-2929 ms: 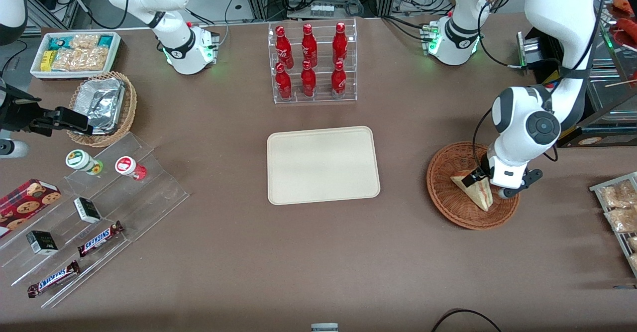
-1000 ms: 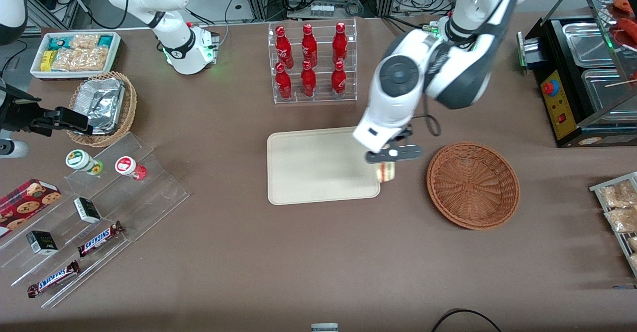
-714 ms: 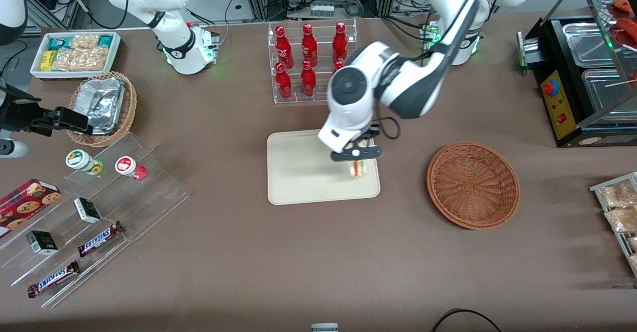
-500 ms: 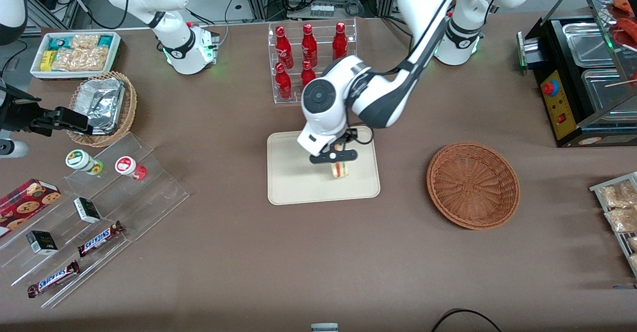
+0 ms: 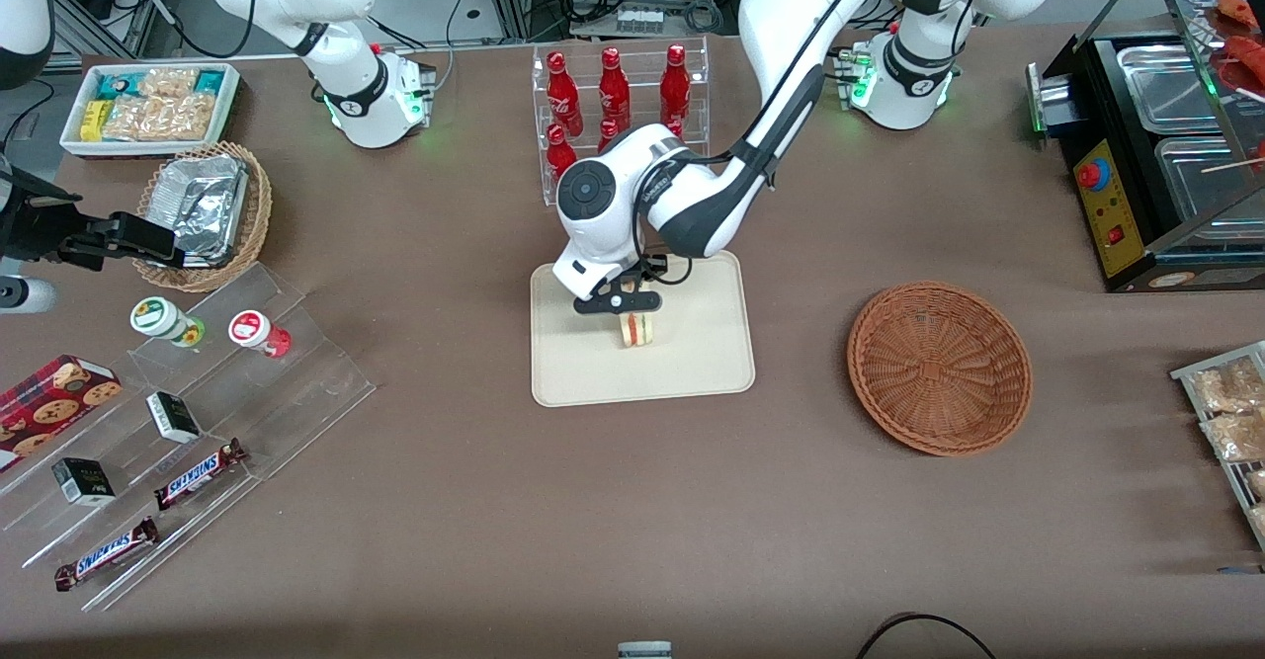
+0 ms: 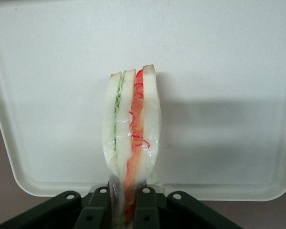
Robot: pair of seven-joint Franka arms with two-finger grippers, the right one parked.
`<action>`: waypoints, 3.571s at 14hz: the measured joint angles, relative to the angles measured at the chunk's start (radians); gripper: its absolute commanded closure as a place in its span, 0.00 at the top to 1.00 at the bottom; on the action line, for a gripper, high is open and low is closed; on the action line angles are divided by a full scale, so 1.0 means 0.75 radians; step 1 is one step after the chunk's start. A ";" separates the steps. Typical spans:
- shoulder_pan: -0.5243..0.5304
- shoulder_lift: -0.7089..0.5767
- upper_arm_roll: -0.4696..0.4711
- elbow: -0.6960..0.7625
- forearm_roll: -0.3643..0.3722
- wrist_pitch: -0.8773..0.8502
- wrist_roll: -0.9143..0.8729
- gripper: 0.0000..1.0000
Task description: Place sandwich from basket to tray
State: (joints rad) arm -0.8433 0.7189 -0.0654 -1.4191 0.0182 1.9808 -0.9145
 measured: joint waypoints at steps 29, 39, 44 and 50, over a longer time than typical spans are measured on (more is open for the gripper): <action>0.403 -0.491 0.046 0.060 0.043 -0.580 0.227 1.00; 0.933 -0.768 0.052 -0.046 0.046 -0.762 0.916 1.00; 1.083 -0.966 0.053 -0.251 0.044 -0.699 1.110 1.00; 1.086 -1.053 0.048 -0.370 0.001 -0.555 1.116 1.00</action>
State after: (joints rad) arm -0.0286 -0.0708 -0.0296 -1.6963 0.0190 1.5647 -0.0776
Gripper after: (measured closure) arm 0.000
